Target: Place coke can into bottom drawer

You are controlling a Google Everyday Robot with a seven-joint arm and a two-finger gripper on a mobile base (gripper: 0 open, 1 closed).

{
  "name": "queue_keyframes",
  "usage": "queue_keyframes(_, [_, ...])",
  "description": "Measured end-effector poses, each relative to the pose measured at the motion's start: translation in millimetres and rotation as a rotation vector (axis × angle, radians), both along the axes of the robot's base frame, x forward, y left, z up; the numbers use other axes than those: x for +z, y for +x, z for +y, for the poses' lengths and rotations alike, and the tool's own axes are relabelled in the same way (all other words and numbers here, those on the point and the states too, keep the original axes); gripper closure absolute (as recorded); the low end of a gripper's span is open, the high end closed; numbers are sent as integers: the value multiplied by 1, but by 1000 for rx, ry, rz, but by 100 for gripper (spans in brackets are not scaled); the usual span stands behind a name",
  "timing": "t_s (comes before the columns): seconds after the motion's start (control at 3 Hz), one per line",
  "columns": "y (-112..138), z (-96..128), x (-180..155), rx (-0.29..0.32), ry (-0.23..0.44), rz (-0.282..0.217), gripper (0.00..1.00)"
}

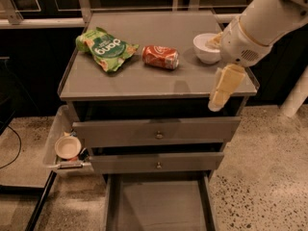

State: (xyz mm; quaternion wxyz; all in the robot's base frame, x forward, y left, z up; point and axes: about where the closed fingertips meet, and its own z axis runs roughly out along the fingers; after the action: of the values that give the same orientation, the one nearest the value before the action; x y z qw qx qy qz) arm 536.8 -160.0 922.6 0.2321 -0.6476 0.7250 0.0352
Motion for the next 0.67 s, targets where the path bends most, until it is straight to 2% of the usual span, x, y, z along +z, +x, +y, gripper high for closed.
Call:
queue_keyframes(0.33, [29, 15, -5, 56, 70, -37, 0])
queue_keyframes(0.67, [45, 22, -8, 94, 118, -49, 0])
